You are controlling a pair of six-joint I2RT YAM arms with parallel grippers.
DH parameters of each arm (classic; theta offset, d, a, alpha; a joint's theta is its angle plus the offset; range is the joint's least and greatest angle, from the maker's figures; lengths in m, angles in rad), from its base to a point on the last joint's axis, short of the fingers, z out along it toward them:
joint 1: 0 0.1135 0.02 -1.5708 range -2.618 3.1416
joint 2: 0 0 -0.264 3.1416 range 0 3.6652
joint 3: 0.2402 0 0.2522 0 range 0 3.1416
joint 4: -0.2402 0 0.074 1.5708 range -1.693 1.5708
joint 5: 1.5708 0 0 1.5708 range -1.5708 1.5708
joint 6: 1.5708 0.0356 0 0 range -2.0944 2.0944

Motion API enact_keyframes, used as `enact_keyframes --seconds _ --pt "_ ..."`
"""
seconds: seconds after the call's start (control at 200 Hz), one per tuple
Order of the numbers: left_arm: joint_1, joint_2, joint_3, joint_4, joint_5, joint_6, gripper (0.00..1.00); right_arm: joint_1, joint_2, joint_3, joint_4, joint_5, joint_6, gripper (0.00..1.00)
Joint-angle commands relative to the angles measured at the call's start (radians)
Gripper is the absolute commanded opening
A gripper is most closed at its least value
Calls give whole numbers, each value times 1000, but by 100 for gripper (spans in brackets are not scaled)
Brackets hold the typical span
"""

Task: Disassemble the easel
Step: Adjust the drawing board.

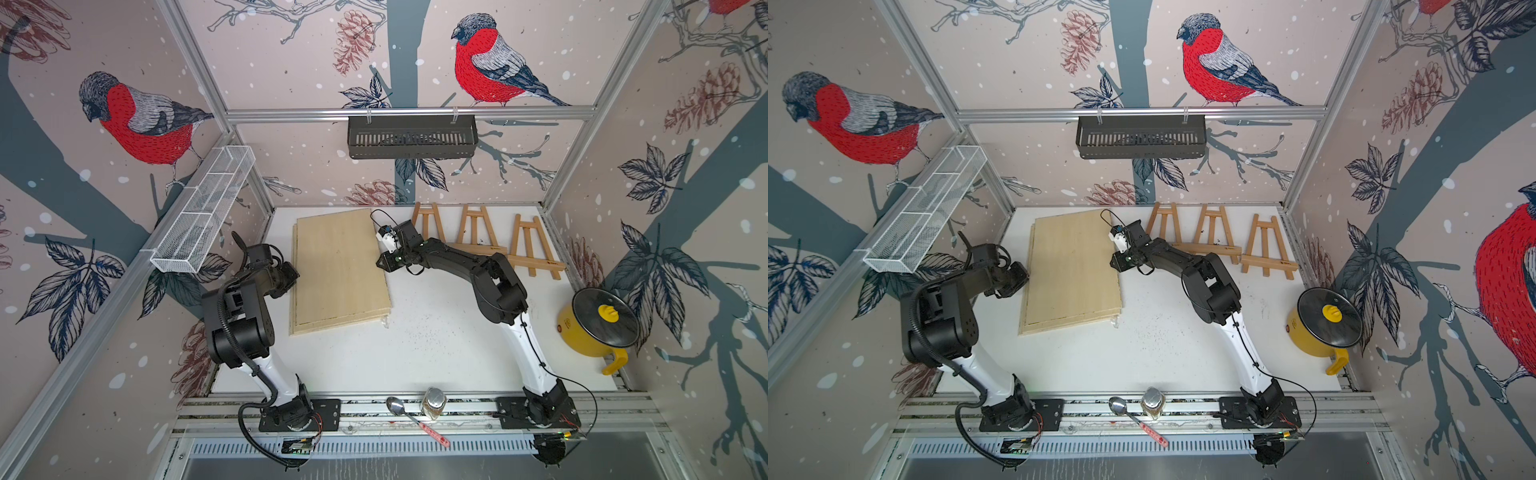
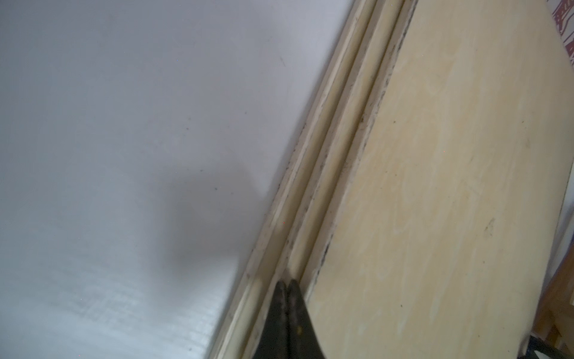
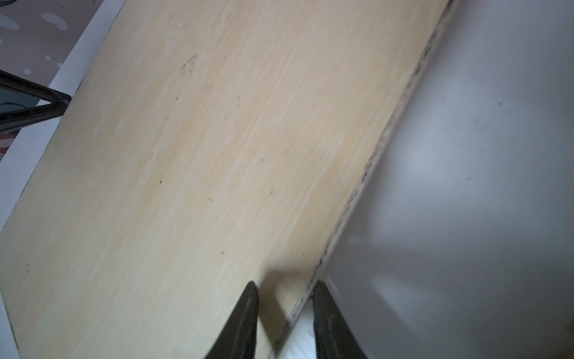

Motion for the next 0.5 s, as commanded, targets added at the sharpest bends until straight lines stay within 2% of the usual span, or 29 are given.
enact_keyframes --seconds 0.0,0.495 --pt "-14 -16 -13 -71 114 3 6 24 -3 -8 -4 -94 -19 31" --pt "-16 -58 -24 -89 82 -5 6 46 -42 -69 19 -95 -12 31"
